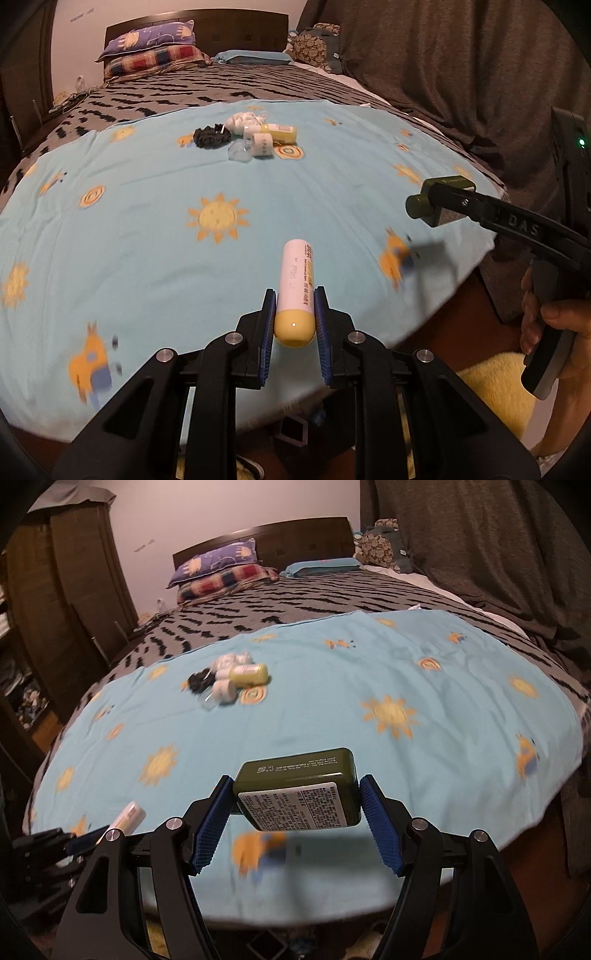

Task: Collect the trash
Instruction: 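Lower battery pack and tube into the floor bin and open both tools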

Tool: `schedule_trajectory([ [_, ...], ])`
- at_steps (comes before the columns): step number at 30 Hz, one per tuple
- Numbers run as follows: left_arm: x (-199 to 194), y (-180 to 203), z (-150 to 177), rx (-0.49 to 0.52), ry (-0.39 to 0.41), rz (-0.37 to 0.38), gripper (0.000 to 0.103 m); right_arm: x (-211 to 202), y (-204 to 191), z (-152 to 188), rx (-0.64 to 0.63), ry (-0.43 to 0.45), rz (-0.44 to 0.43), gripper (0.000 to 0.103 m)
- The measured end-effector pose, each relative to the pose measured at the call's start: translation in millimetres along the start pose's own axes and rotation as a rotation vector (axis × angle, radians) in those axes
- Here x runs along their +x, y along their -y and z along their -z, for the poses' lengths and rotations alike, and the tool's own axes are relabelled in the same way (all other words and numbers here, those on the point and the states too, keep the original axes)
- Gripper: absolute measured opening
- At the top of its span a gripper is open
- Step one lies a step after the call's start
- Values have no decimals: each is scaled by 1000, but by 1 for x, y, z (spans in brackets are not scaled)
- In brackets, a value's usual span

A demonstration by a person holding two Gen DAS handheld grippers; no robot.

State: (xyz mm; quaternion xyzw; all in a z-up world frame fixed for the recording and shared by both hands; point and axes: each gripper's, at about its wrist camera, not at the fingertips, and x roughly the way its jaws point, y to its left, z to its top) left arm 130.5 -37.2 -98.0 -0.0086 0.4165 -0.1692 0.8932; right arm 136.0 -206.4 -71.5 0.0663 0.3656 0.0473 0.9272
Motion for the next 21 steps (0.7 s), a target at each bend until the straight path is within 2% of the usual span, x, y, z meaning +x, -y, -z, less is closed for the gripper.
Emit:
schedule_trajectory([
  [5,-19,9,36,5,-2,26,19,-25,-2,34,-6,-6,-28,71],
  [9,-22,12,61,-4,-24,47,19,-29,-5,69,-3,-48,-54,71],
  [15,-9,19,105,0,-104,66,19,-19,-10,120,-3,-132,-59,71],
  [21,26,16,147,-24,-228,90,19,2,-7,160,2,-224,-45,71],
])
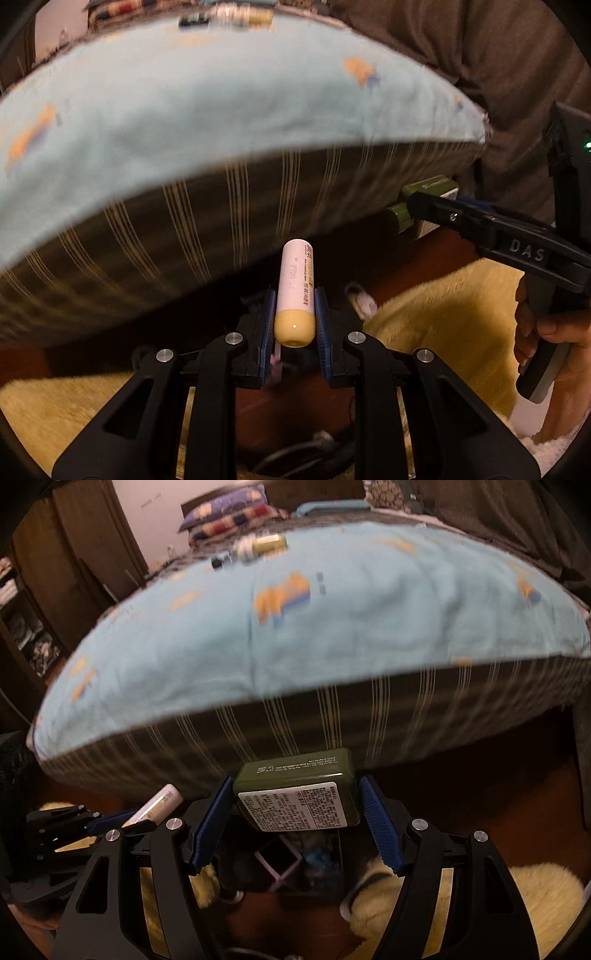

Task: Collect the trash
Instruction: 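Lower battery pack and tube into the floor bin and open both tools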

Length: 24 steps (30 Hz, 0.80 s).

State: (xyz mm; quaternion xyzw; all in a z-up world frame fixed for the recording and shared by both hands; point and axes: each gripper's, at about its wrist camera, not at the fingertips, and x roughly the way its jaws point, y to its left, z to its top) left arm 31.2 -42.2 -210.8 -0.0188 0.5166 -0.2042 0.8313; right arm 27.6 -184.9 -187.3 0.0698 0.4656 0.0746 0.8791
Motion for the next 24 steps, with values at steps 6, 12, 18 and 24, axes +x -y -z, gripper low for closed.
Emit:
schedule_trajectory([
  [6,43,-10,16,-28,-65,-8,19,39,8,24,31,-78,10,71],
  [12,87,-22,23,-49,-124,-26,19,78,15,41,45,-136,29,71],
  [18,115,-29,31,-64,-174,-20,19,116,23,55,75,-220,26,71],
  [24,138,-32,38,-65,-233,-23,20,136,24,59,80,-281,17,71],
])
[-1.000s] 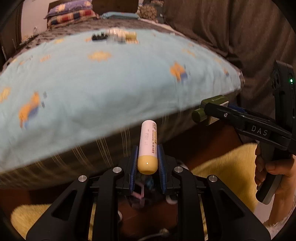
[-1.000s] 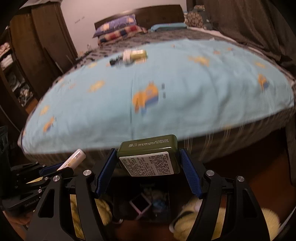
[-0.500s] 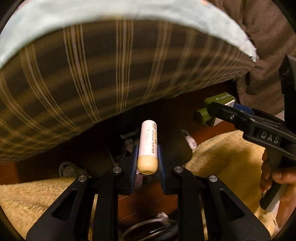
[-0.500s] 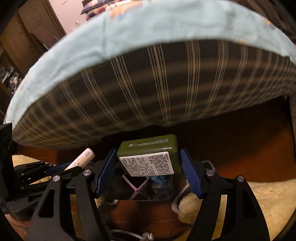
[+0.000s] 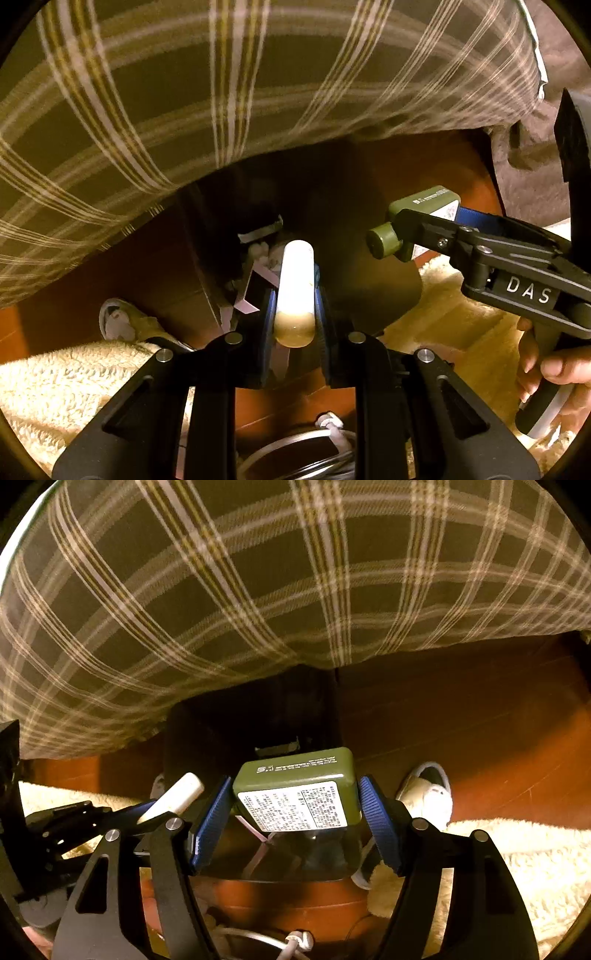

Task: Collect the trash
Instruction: 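Lower battery pack and tube into the floor bin and open both tools, then move both tools back over the bed toward the remaining items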

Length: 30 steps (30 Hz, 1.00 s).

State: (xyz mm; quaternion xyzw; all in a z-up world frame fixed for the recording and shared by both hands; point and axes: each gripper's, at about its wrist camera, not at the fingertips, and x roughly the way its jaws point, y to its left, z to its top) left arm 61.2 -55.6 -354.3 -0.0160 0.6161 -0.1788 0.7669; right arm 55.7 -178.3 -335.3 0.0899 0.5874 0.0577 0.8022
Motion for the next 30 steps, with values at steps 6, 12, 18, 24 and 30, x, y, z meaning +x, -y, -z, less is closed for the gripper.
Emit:
schedule_trajectory([
  [6,9,-1,-4,-11,-19,4,20,12,-7,0,14,-33,-8,72],
  [12,6,-7,-4,-21,-12,-13,28,16,-9,-3,20,-35,-15,76],
  [18,-17,-3,-5,-8,38,-44,48,-8,-5,-9,35,9,-18,77],
  [24,-78,9,-11,15,154,-81,73,-70,-2,-19,23,146,-28,85],
  [30,-161,22,-29,54,321,-119,90,-144,-8,-42,0,333,-20,92],
])
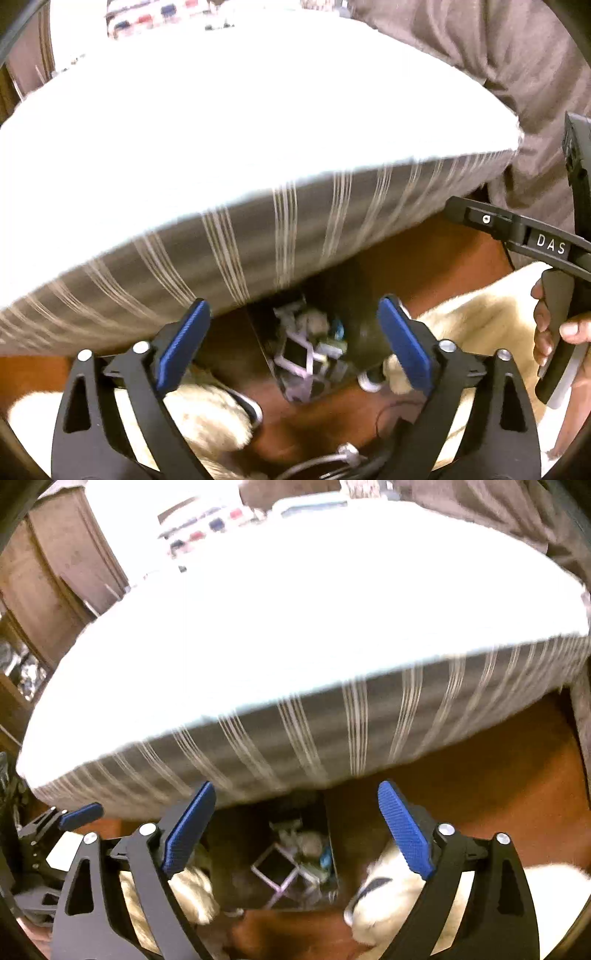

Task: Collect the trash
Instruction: 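Move both tools back over the bed toward the remaining items, then grasp the white tape roll with the right tool while the left tool grasps the clear plastic box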

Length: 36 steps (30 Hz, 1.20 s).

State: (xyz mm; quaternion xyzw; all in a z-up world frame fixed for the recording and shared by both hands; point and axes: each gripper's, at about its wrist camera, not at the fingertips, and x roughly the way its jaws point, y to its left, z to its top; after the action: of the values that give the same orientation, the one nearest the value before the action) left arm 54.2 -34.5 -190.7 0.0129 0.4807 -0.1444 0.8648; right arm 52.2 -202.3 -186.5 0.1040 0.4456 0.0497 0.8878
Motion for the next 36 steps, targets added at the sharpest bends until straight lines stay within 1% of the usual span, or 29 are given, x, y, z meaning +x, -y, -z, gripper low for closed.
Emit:
schedule_trajectory([
  [2,-18,-2,-14,3,43,-9,92,-13,-5,-13,-19,37,2,93],
  [3,-27,-5,-22,5,67,-16,92,-21,-9,-25,-38,62,4,94],
  [6,-43,-14,-46,8,121,-46,94,-35,-18,-47,-75,123,8,97],
  [10,-48,-28,-78,-6,157,-82,94,-35,-24,-79,-93,153,12,97],
  [12,-46,-37,-90,-17,162,-85,94,-27,-30,-96,-101,157,-1,97],
  [17,-23,-60,-126,-47,154,-95,94,-5,-50,-133,-127,149,-16,97],
  [20,-8,-74,-150,-53,150,-115,94,20,-60,-159,-134,148,-28,97],
  [25,16,-91,-184,-61,139,-129,94,59,-67,-196,-96,131,-38,95],
  [27,22,-95,-193,-61,136,-129,94,73,-74,-210,-94,126,-47,89],
  [28,27,-97,-199,-59,135,-128,94,78,-76,-214,-96,122,-52,88],
  [30,33,-99,-205,-54,133,-125,94,89,-85,-225,-110,108,-73,80],
  [32,40,-99,-213,-46,127,-119,94,103,-96,-234,-125,94,-88,77],
  [33,43,-100,-215,-44,124,-116,94,108,-101,-238,-133,90,-87,70],
  [36,52,-99,-222,-38,114,-100,93,124,-110,-247,-139,71,-93,59],
])
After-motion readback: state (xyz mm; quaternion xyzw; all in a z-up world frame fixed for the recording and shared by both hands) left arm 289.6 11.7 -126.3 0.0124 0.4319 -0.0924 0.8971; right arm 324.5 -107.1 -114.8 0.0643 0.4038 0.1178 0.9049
